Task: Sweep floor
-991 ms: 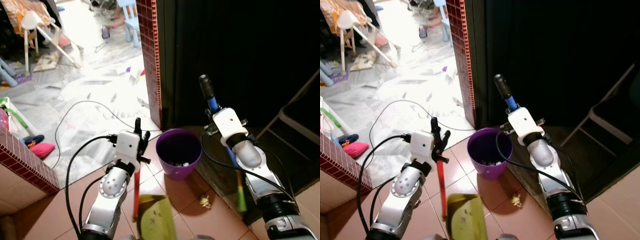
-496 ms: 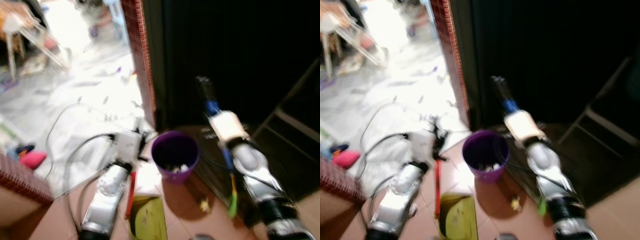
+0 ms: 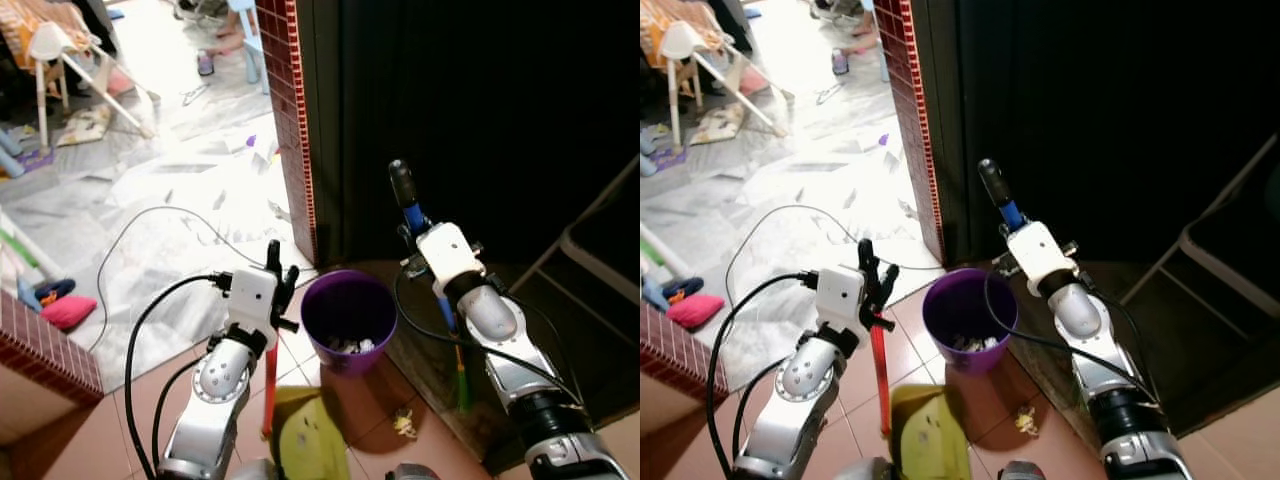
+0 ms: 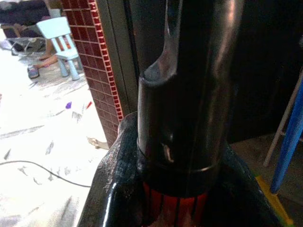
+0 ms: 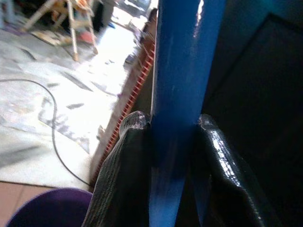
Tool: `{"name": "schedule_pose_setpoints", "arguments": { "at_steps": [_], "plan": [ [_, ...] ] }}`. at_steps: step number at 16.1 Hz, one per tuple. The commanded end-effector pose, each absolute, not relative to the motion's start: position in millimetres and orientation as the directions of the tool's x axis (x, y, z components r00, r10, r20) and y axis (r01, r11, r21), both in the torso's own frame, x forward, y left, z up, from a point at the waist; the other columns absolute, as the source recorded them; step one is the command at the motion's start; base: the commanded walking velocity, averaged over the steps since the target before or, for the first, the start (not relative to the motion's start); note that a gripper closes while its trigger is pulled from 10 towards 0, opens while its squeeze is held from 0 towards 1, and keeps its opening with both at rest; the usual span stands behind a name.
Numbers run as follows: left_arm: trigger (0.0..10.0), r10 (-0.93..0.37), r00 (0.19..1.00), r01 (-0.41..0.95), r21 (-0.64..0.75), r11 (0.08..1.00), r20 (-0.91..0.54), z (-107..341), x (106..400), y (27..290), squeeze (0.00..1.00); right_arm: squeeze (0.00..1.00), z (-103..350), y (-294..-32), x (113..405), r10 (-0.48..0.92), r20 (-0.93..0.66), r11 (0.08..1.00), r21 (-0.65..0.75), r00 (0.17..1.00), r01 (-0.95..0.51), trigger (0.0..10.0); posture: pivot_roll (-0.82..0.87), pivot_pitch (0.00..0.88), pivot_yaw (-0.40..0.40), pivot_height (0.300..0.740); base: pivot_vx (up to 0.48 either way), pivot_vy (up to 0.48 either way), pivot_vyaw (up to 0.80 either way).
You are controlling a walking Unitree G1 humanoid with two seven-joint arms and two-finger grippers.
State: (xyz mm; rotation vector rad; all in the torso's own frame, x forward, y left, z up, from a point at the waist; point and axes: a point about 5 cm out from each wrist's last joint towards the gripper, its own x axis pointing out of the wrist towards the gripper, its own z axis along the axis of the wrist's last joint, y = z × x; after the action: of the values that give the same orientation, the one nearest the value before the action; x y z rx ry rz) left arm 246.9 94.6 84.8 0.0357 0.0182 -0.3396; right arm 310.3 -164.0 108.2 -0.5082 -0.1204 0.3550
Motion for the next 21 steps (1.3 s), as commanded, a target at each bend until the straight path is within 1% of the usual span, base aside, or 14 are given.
{"name": "schedule_pose_setpoints", "arguments": {
  "at_steps": [1, 4, 7, 8, 13, 16, 18, 20, 21],
  "plan": [
    [10.0, -0.307, 0.952, 0.306, 0.049, 0.951, 0.007, 94, 248, 101, 0.00, 0.00, 118, -158, 315, 0.399, 0.066, 0.798, -0.516, 0.914, -0.311, 10.0, -0.07, 0.000, 0.073, 0.740, 0.000, 0.000, 0.00],
    [10.0, -0.273, 0.962, 0.273, 0.017, 0.962, -0.018, 93, 250, 112, 0.00, 0.00, 117, -157, 318, 0.415, 0.057, 0.786, -0.524, 0.908, -0.327, 10.0, -0.06, 0.000, 0.077, 0.740, 0.000, 0.000, 0.00],
    [10.0, -0.233, 0.972, 0.233, 0.024, 0.972, -0.002, 98, 253, 121, 0.00, 0.00, 117, -161, 317, 0.430, 0.055, 0.775, -0.535, 0.901, -0.337, 10.0, -0.06, 0.000, 0.078, 0.740, 0.000, 0.000, 0.00],
    [10.0, -0.224, 0.975, 0.224, 0.027, 0.974, 0.006, 102, 254, 124, 0.00, 0.00, 119, -162, 316, 0.455, 0.065, 0.769, -0.532, 0.888, -0.355, 10.0, -0.06, 0.002, 0.079, 0.740, 0.000, 0.000, 0.00],
    [10.0, -0.207, 0.978, 0.206, 0.049, 0.977, 0.009, 110, 255, 135, 0.00, 0.00, 121, -150, 315, 0.548, 0.077, 0.740, -0.507, 0.833, -0.441, 10.0, -0.03, 0.065, 0.088, 0.740, 0.000, 0.000, 0.00],
    [10.0, -0.201, 0.980, 0.201, 0.055, 0.978, -0.006, 115, 246, 141, 0.00, 0.00, 115, -136, 318, 0.607, 0.050, 0.711, -0.481, 0.793, -0.513, 10.0, 0.02, 0.116, 0.100, 0.740, 0.000, 0.000, 0.00],
    [10.0, -0.199, 0.980, 0.199, 0.060, 0.978, -0.018, 116, 241, 144, 0.00, 0.00, 115, -136, 321, 0.604, 0.035, 0.707, -0.484, 0.796, -0.515, 10.0, 0.03, 0.133, 0.104, 0.740, 0.000, 0.000, 0.00],
    [10.0, -0.192, 0.981, 0.193, 0.066, 0.979, -0.033, 117, 236, 149, 0.00, 0.00, 116, -144, 327, 0.586, 0.007, 0.677, -0.553, 0.810, -0.485, 10.0, 0.04, 0.148, 0.110, 0.740, 0.000, 0.000, 0.00],
    [10.0, -0.191, 0.981, 0.193, 0.068, 0.979, -0.036, 118, 234, 149, 0.00, 0.00, 118, -148, 329, 0.568, 0.027, 0.694, -0.553, 0.822, -0.462, 10.0, 0.05, 0.149, 0.112, 0.740, 0.000, 0.000, 0.00]
  ]
}}
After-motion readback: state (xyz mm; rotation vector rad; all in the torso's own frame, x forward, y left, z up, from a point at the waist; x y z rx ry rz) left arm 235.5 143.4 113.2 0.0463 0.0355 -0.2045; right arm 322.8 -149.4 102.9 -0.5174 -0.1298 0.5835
